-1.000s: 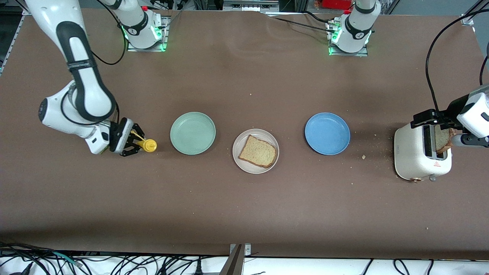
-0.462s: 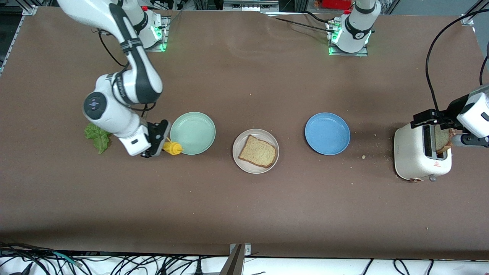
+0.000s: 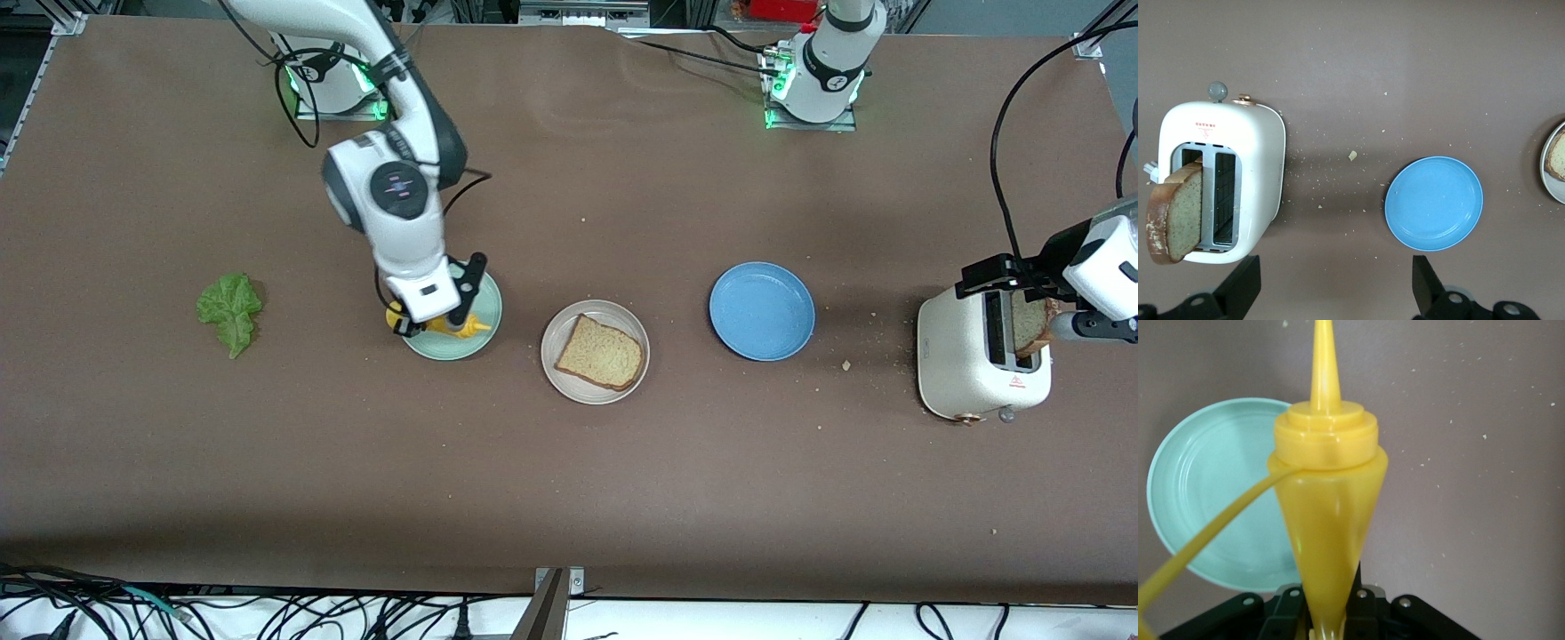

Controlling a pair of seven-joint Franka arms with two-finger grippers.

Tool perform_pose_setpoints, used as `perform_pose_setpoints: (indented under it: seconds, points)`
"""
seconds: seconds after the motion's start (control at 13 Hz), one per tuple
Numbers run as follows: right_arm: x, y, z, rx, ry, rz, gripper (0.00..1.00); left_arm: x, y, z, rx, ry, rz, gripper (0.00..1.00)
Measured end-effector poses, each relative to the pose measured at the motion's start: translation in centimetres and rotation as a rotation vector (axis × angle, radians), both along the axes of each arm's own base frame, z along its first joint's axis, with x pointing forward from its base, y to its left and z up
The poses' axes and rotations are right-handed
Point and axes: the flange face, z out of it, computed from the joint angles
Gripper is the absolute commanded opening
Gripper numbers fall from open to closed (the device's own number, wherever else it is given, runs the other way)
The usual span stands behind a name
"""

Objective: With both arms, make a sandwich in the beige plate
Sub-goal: 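Carry the bottle with the right gripper over the beige plate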

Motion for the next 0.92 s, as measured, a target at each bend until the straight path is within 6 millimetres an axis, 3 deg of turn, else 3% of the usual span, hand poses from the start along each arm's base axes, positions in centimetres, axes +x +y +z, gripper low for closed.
perform_pose_setpoints:
  seconds: [0.31,0.69,0.92]
  points:
    - [-0.4,5.5,0.5,-0.154,-0.015,-0.002,0.0,0.0,-0.1,0.0,0.0,0.001,-0.001,1.0]
    - [-3.9,10.8,-4.2,-0.263,-0.129,-0.071,0.0,0.0,-0.1,0.0,0.0,0.001,-0.001,1.0]
    - [-3.6,12.6,-4.7,-0.362,-0.166,-0.067,0.0,0.0,-0.1,0.0,0.0,0.001,-0.001,1.0]
